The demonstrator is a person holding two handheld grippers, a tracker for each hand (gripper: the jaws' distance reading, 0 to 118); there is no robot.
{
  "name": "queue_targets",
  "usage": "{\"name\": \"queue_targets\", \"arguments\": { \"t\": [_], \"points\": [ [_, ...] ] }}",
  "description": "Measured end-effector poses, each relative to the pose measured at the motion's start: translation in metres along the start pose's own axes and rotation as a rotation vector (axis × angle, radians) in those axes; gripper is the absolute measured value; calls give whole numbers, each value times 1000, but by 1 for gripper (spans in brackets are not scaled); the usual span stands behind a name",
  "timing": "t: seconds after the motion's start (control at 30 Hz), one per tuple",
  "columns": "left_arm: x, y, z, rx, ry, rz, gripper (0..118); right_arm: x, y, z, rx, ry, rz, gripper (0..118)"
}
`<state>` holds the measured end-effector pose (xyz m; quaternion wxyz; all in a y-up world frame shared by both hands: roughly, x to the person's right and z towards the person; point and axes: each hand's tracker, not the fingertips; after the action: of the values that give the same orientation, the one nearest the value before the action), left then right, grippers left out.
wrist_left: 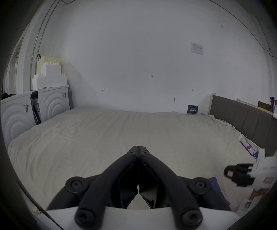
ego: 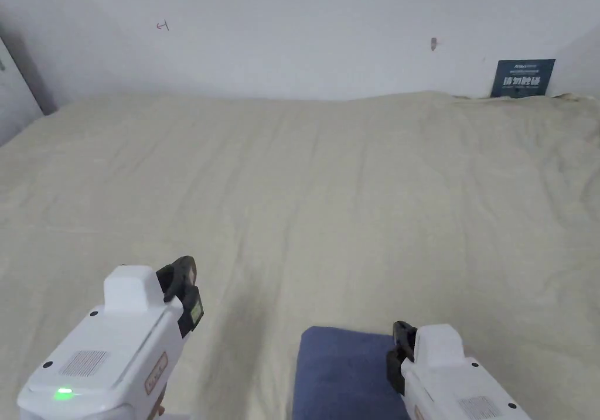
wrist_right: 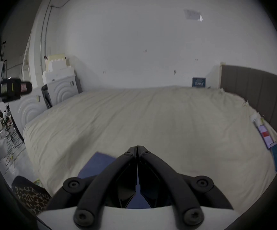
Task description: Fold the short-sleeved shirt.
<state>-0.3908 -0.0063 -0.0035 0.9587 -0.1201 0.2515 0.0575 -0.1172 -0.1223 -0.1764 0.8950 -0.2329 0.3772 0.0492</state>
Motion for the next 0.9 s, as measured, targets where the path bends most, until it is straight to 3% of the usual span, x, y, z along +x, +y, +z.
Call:
{"name": "queue_targets", "arguments": {
  "t": [0.3, 0.4, 0.5, 0.57, 0.63, 0.73, 0.9],
  "points": [
    [-6, -26, -2, -93, -17, 35, 0, -13, -60, -42, -207, 6, 4, 0],
    [0, -41, -8, -178, -61, 68, 2, -21, -58, -34, -172, -1, 8, 0],
    [13, -55, -16, -282, -102, 110, 20, -28, -51, -31, -189, -13, 16, 0],
    [22, -64, -27, -390, -116, 137, 51, -28, -51, -28, -187, -11, 18, 0],
    [31, -75, -42, -503, -142, 166, 65, -25, -52, -28, -184, -6, 13, 0],
    [46, -87, -60, -620, -200, 208, 107, -24, -51, -27, -183, 1, 11, 0],
    [64, -102, -90, -701, -248, 228, 108, -20, -52, -30, -188, 12, 14, 0]
  ]
}}
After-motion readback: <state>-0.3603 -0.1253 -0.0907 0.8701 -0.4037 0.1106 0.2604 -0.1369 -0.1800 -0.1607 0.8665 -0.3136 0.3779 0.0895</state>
